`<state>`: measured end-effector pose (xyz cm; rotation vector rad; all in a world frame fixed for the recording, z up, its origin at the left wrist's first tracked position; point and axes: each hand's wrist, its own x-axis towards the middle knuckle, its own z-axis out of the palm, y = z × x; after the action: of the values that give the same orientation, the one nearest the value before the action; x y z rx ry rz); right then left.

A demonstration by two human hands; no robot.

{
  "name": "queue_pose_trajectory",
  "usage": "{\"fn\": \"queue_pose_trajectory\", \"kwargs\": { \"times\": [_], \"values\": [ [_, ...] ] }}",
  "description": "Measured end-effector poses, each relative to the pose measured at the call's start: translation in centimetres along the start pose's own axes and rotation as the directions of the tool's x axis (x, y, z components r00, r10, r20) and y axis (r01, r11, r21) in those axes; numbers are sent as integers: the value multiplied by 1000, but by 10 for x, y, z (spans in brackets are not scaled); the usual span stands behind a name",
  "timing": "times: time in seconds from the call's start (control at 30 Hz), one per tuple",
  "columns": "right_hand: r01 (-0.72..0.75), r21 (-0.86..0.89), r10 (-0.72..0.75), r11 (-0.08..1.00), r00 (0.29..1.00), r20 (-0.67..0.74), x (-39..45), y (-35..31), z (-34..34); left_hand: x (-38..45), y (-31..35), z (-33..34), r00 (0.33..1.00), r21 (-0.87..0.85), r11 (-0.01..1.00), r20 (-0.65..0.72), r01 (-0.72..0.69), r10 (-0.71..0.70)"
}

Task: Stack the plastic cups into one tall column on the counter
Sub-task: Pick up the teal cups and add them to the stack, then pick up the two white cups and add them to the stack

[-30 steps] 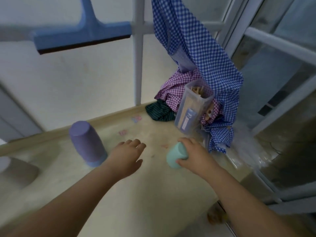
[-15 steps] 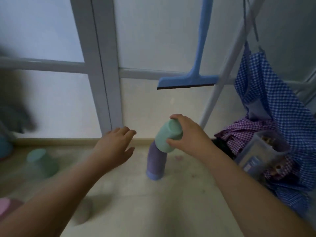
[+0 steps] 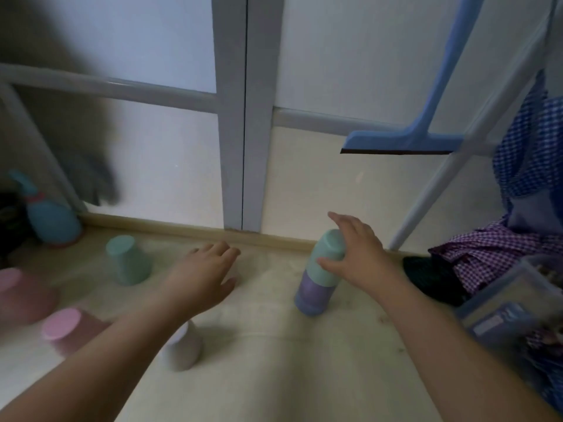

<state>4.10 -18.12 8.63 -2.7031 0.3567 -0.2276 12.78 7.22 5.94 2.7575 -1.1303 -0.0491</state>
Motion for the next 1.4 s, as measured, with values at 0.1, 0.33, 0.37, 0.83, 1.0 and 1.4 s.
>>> {"fn": "queue_pose_trajectory", "kwargs": {
  "times": [0.1, 0.33, 0.37, 0.83, 1.0, 1.4],
  "values": [
    [149, -50, -154, 988, 983, -99, 8, -32, -3, -11, -14, -2, 999, -10, 999, -15, 37, -38],
    [315, -98, -291, 944, 935, 202, 30, -88, 70, -49, -44, 11, 987, -9, 987, 31, 158, -158],
    [315, -94, -286, 945, 928, 237, 32, -90, 83, -55, -46, 19, 985, -4, 987, 63, 163, -162],
    [320, -79, -268, 944, 885, 381, 56, -100, 159, -75, -72, 76, 952, -183, 957, 251, 224, -175],
    [330, -84, -275, 940, 883, 381, 83, -119, 167, -67, -97, 47, 955, -143, 955, 179, 261, -235],
    [206, -142, -109, 968, 858, 502, 106, -122, 198, -67, -125, 42, 951, -185, 937, 148, 295, -270]
  ]
}}
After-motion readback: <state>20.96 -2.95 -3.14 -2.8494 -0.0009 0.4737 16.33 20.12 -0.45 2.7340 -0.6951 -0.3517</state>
